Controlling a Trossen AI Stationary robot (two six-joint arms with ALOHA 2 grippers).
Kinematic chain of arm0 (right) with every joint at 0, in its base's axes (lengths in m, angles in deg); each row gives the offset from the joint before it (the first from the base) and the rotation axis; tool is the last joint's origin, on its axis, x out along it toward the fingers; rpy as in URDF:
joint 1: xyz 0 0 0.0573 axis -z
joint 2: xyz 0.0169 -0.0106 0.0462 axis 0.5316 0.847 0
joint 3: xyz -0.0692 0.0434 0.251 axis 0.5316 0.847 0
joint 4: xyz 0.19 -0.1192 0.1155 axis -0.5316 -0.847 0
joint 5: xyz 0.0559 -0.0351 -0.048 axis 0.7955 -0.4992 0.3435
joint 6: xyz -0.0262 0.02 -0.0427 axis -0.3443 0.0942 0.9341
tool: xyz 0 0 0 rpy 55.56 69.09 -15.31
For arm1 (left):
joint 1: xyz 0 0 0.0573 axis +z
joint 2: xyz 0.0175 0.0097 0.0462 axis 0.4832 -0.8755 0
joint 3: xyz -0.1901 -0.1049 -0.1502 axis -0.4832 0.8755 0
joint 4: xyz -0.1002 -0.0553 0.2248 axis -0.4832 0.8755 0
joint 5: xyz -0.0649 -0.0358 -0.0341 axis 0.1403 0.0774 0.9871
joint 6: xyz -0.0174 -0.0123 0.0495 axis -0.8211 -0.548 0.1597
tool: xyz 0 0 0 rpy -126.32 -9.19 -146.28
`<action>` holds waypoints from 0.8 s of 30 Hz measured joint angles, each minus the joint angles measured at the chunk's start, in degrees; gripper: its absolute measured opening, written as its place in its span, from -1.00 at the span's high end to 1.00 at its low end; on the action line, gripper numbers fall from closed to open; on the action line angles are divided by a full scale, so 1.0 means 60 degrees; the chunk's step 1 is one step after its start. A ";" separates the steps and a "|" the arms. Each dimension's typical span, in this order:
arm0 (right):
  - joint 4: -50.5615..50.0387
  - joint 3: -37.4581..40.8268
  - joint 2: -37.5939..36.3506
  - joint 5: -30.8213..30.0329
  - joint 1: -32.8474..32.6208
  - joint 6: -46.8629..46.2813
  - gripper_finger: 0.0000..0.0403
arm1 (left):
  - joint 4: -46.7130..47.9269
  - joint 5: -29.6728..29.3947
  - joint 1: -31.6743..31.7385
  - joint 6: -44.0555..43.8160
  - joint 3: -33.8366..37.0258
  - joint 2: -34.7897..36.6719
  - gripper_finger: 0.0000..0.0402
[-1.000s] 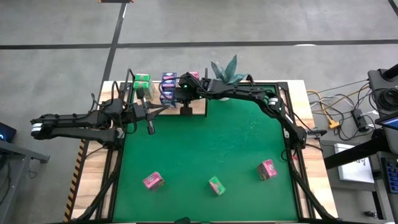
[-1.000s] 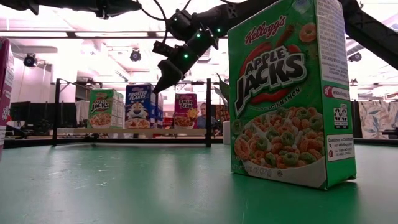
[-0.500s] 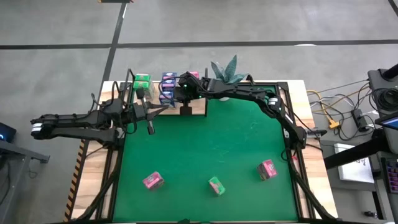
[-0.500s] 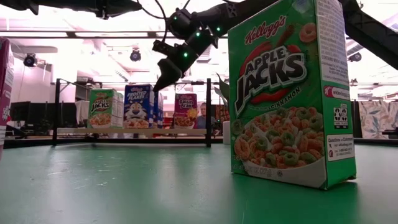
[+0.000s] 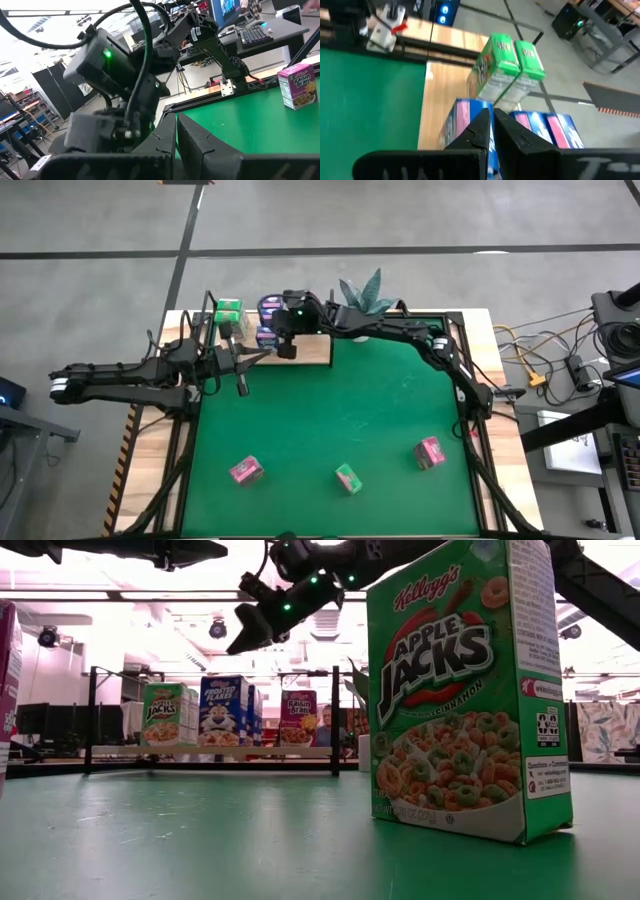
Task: Stack cereal on shelf
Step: Put the blue cereal box on the shelf aligned with the other blue cereal boxes
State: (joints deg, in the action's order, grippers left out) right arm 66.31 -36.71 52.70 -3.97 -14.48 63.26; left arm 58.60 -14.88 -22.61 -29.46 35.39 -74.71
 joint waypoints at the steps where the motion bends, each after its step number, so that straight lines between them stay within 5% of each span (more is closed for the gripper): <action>1: 0.0108 0.0049 0.0046 0.0000 0.0000 -0.0086 0.94 | 0.0003 0.0000 -0.0003 0.0000 0.0000 0.0000 1.00; 24: -0.0188 0.0076 0.0551 -0.0079 0.0017 0.0060 0.94 | 0.0022 0.0000 -0.0004 0.0004 0.0000 0.0000 1.00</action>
State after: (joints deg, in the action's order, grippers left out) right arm 65.18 -36.26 56.01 -4.44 -14.38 63.61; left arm 58.73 -14.88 -22.63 -29.44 35.39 -74.71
